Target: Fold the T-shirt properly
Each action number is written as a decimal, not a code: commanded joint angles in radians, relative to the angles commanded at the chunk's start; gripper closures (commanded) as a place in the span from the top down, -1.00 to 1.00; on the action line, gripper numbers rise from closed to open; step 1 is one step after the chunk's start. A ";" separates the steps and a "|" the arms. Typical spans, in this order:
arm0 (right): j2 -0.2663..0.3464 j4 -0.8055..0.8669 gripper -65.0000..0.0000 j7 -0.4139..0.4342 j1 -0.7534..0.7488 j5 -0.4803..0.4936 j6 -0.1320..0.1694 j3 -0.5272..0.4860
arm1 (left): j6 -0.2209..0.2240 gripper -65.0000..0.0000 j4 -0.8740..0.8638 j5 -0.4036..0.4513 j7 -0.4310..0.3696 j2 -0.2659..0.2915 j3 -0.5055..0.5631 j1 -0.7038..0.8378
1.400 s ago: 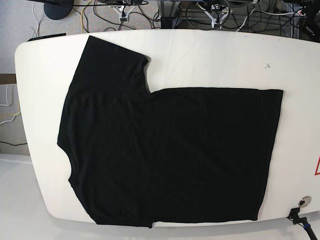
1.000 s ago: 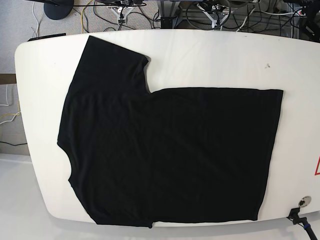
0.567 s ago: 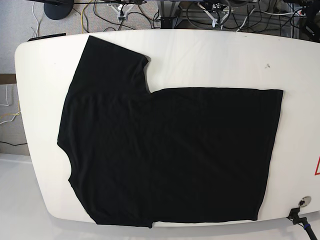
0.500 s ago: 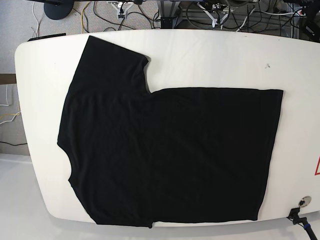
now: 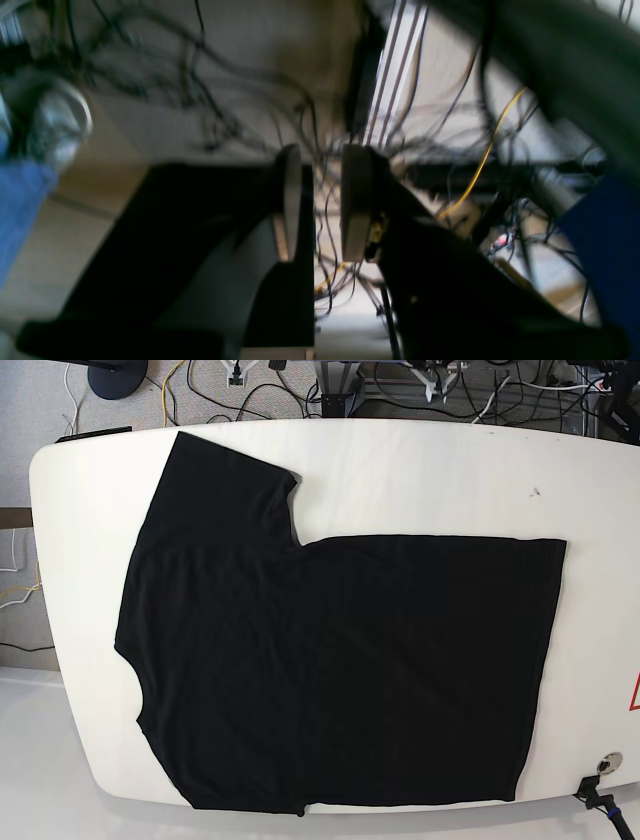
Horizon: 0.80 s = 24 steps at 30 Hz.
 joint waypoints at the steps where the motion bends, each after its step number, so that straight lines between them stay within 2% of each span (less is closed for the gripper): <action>1: 0.002 0.009 -1.00 0.003 -0.010 -0.002 0.000 0.000 | -0.003 -0.63 0.024 -0.001 0.000 -0.004 0.003 0.016; 8: 0.041 0.123 -1.00 0.008 -0.111 -0.007 0.018 0.002 | -0.020 -0.66 0.335 0.001 -0.002 -0.082 0.010 0.187; 17: 0.103 0.384 -1.00 0.016 -0.325 0.001 0.027 0.001 | -0.039 -0.68 0.694 -0.015 0.008 -0.169 0.010 0.413; 18: 0.079 0.312 -1.00 0.014 -0.271 -0.011 0.029 0.009 | -0.029 -0.67 0.595 -0.004 0.004 -0.162 0.021 0.363; 24: 0.099 0.447 -1.00 0.008 -0.399 -0.021 0.029 0.007 | -0.027 -0.68 0.796 0.000 0.000 -0.203 0.015 0.525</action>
